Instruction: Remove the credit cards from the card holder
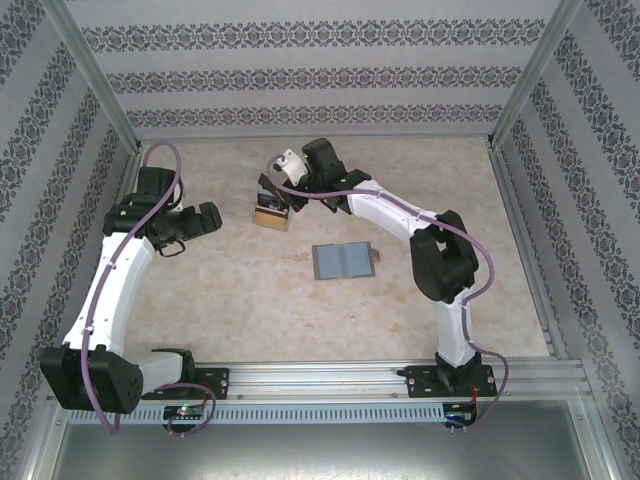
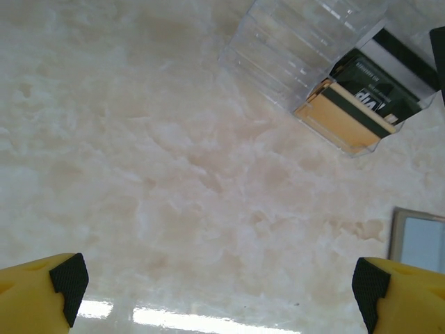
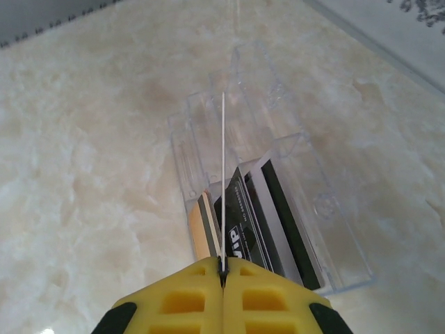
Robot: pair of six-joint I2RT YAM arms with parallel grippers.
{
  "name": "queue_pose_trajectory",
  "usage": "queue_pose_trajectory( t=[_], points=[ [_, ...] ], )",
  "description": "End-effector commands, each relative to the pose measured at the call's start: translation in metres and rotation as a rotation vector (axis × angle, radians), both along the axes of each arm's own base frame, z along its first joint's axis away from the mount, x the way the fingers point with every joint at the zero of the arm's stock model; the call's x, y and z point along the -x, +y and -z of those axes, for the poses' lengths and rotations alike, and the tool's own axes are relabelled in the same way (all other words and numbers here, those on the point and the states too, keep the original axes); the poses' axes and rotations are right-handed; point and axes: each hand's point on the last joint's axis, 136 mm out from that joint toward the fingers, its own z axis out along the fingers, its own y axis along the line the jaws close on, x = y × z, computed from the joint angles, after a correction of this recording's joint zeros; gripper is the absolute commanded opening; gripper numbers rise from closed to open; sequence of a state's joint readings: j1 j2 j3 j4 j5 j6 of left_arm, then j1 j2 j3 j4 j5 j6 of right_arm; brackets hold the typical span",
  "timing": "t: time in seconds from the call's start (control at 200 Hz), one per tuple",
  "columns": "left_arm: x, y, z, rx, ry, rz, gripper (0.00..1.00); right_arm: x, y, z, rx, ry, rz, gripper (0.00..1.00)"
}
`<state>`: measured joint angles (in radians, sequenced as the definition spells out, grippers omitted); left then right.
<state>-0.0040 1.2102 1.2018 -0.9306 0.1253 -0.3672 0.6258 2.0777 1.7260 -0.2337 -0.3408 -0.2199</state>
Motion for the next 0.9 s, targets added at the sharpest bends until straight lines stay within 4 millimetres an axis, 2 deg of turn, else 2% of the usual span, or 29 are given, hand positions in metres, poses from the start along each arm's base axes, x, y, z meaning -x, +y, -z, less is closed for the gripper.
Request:
queue_pose_trajectory(
  t=[0.0, 0.38, 0.574, 0.894],
  points=[
    [0.008, 0.006, 0.010, -0.039, 0.051, 0.024, 0.99, 0.006, 0.008, 0.014, 0.119, -0.054, -0.107, 0.00],
    [0.011, 0.006, 0.012, -0.040, 0.040, 0.032, 1.00, -0.011, 0.007, 0.045, 0.253, -0.106, -0.131, 0.00],
    [0.011, 0.007, 0.012, -0.038, 0.042, 0.029, 1.00, -0.019, 0.008, 0.044, 0.256, -0.120, -0.130, 0.00],
    [0.010, 0.007, 0.014, -0.028, 0.044, 0.029, 1.00, -0.020, 0.004, 0.060, 0.309, -0.113, -0.142, 0.00]
  ],
)
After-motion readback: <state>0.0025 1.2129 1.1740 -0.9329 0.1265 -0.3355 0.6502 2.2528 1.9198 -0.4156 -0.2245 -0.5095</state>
